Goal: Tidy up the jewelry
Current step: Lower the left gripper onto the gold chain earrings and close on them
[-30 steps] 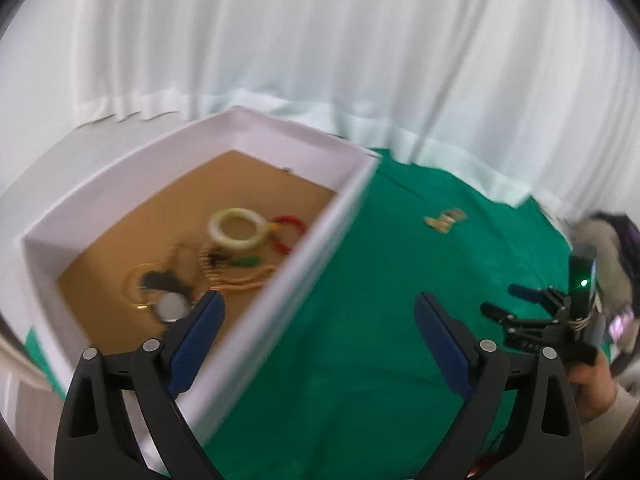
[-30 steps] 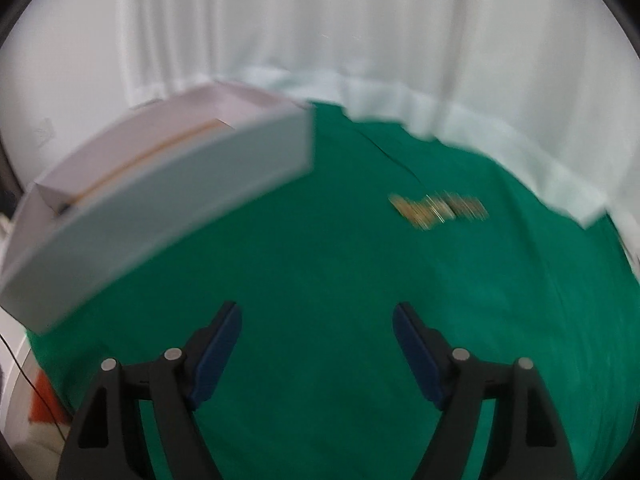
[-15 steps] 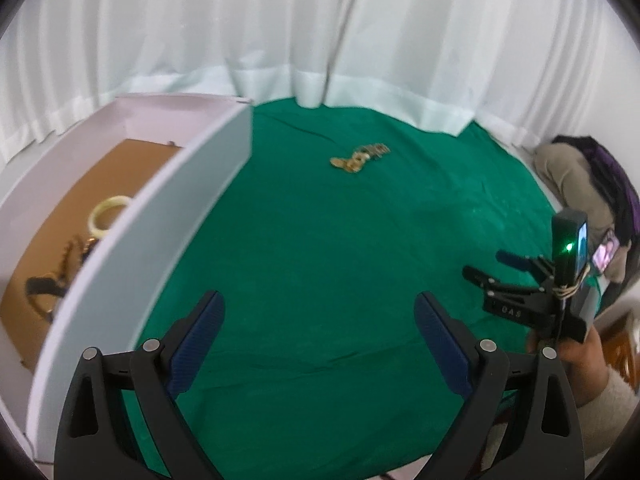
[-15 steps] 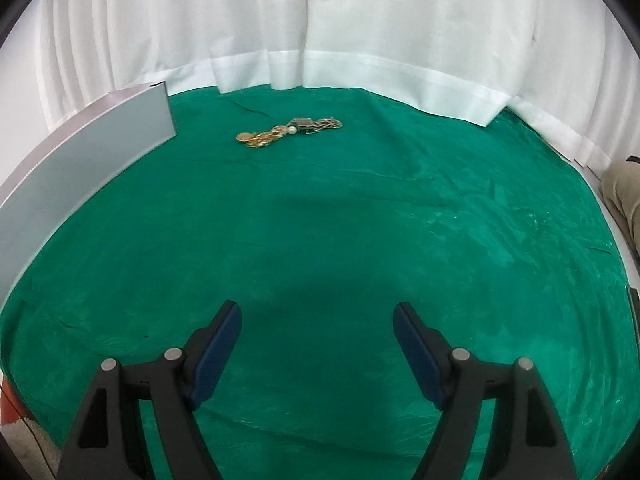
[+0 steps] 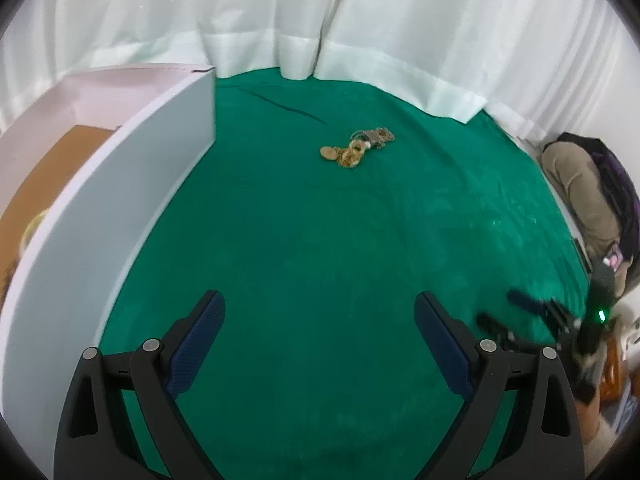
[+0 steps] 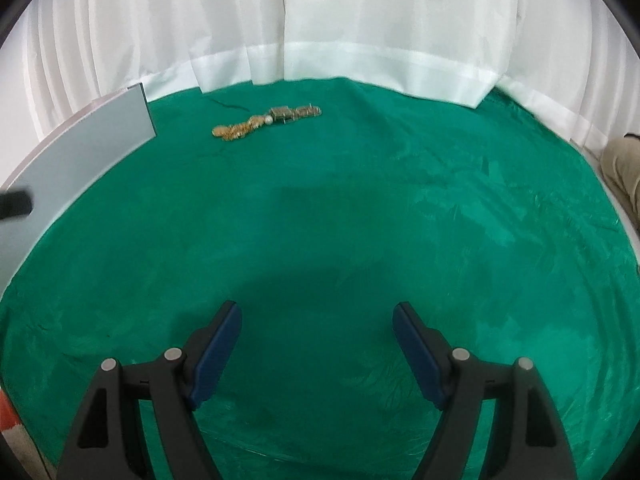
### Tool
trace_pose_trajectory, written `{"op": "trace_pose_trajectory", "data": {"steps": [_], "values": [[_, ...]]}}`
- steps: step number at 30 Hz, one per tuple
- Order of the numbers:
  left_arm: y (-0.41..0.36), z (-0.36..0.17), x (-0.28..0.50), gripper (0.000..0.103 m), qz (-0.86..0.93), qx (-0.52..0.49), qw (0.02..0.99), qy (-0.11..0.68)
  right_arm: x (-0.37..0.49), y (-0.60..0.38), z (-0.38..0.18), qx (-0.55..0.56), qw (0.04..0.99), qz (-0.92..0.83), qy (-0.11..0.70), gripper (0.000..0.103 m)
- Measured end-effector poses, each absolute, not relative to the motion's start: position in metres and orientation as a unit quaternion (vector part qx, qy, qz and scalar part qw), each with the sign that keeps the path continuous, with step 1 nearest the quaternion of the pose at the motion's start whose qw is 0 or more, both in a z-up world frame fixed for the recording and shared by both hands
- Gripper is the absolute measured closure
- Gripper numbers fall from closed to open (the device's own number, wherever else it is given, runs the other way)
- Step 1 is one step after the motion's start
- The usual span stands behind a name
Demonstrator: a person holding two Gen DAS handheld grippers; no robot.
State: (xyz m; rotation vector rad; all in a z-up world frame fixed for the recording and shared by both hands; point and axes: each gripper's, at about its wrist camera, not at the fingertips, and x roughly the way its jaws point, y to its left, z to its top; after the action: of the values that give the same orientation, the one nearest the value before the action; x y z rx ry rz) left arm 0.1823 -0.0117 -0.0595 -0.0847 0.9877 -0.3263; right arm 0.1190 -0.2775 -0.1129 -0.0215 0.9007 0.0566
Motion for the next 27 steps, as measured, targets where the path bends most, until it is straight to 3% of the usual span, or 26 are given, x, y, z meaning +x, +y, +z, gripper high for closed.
{"op": "trace_pose_trajectory", "data": {"steps": [9,16,19,20,22,25,27], "values": [[-0.089,-0.082,0.292,0.007,-0.192,0.062,0.870,0.449,0.122,-0.271,-0.116,-0.027,0.898,0.017,0.440,0.019],[-0.127,-0.119,0.360,0.008,-0.175,0.083,0.860,0.471,0.121,-0.270,-0.115,-0.027,0.897,0.016,0.440,0.017],[-0.132,-0.130,0.362,0.030,-0.177,0.089,0.859,0.473,0.121,-0.270,-0.115,-0.027,0.897,0.016,0.440,0.017],[-0.132,-0.129,0.358,0.052,-0.180,0.095,0.863,0.463,0.121,-0.270,-0.115,-0.027,0.897,0.016,0.440,0.017],[-0.127,-0.125,0.350,0.061,-0.192,0.084,0.865,0.456,0.121,-0.270,-0.115,-0.026,0.897,0.016,0.440,0.017],[-0.114,-0.109,0.334,0.094,-0.205,0.062,0.875,0.434,0.121,-0.270,-0.115,-0.026,0.897,0.017,0.440,0.017],[-0.101,-0.101,0.321,0.100,-0.203,0.042,0.871,0.445,0.121,-0.271,-0.115,-0.026,0.897,0.017,0.440,0.017]]}}
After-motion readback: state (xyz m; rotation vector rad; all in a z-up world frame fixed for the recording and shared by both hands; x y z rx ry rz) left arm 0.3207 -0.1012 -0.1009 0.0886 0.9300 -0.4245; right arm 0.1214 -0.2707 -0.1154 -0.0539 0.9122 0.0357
